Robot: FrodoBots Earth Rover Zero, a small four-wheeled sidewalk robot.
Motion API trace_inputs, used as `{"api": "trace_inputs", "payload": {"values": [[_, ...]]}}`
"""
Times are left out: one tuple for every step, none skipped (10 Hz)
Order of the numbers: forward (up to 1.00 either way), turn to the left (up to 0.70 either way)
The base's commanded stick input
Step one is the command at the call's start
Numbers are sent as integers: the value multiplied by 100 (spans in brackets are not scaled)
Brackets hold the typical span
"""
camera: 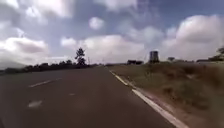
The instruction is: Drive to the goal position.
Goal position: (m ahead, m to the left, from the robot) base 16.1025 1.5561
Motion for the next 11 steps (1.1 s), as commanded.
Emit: {"api": "trace_inputs", "payload": {"values": [[100,0],[100,0],[100,0],[100,0],[100,0],[100,0],[100,0],[100,0],[100,0],[100,0],[100,0]]}}
